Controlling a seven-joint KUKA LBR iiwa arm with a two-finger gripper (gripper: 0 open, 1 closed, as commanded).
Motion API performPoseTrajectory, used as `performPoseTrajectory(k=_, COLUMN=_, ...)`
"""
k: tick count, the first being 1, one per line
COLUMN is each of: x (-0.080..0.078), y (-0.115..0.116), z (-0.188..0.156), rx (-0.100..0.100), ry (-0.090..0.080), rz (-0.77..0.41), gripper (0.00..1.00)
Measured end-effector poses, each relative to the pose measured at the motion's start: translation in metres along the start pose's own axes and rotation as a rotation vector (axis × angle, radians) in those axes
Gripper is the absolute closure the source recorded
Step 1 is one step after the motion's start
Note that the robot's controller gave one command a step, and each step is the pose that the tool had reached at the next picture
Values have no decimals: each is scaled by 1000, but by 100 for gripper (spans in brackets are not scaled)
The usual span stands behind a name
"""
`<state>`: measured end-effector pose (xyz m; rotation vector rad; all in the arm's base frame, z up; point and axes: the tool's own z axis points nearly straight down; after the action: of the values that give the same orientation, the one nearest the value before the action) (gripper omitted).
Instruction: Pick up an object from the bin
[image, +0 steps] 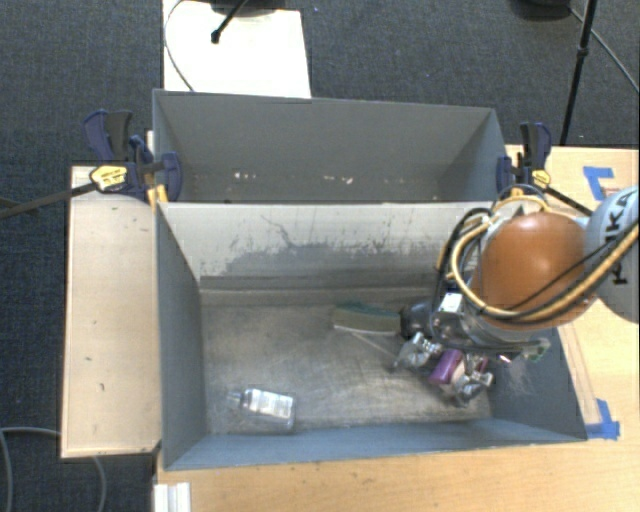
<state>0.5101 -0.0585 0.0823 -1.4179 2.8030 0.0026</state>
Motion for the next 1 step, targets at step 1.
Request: performPoseTrajectory(k=1, x=-5, y=-91, z=-7, rx=-3, ry=4, rz=-99, gripper=0)
